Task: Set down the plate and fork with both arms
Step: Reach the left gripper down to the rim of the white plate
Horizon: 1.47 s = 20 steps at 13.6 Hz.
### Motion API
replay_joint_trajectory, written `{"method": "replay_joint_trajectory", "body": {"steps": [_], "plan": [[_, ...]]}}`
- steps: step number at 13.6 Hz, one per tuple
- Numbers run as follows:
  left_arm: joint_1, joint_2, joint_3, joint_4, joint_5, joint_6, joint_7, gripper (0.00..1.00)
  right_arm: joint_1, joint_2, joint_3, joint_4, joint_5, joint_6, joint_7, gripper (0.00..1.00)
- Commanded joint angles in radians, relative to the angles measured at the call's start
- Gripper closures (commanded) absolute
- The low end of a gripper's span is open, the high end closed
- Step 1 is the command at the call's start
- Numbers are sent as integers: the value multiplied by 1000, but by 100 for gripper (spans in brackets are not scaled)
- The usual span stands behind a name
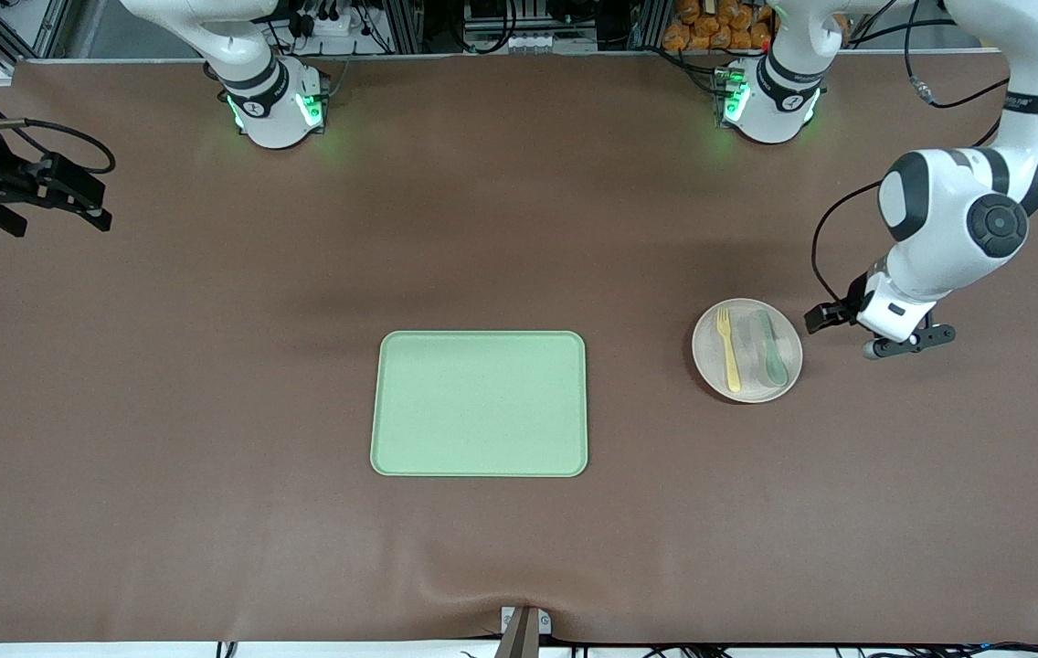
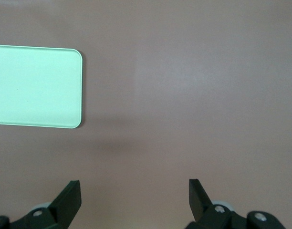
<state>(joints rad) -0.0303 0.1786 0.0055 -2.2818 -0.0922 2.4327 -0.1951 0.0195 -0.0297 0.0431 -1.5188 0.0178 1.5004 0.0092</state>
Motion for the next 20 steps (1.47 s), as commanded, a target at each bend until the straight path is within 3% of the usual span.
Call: {"method": "replay_joint_trajectory", "body": {"steps": [1, 6, 14, 18, 20], "plan": [[6, 47, -7, -8, -34, 57, -7, 37, -4, -29, 3, -29, 13, 9, -12, 0], [4, 131, -9, -8, -75, 129, -6, 40, -6, -29, 3, -29, 13, 4, -12, 0], [-3, 182, -13, -4, -129, 166, -6, 67, -6, -29, 3, -29, 13, 4, -12, 0], [0, 200, -27, 5, -149, 167, -4, 74, -4, -27, 3, -29, 13, 6, -12, 0], [-2, 206, -30, 8, -149, 170, -4, 85, -4, -29, 3, -29, 13, 4, -12, 0]]}}
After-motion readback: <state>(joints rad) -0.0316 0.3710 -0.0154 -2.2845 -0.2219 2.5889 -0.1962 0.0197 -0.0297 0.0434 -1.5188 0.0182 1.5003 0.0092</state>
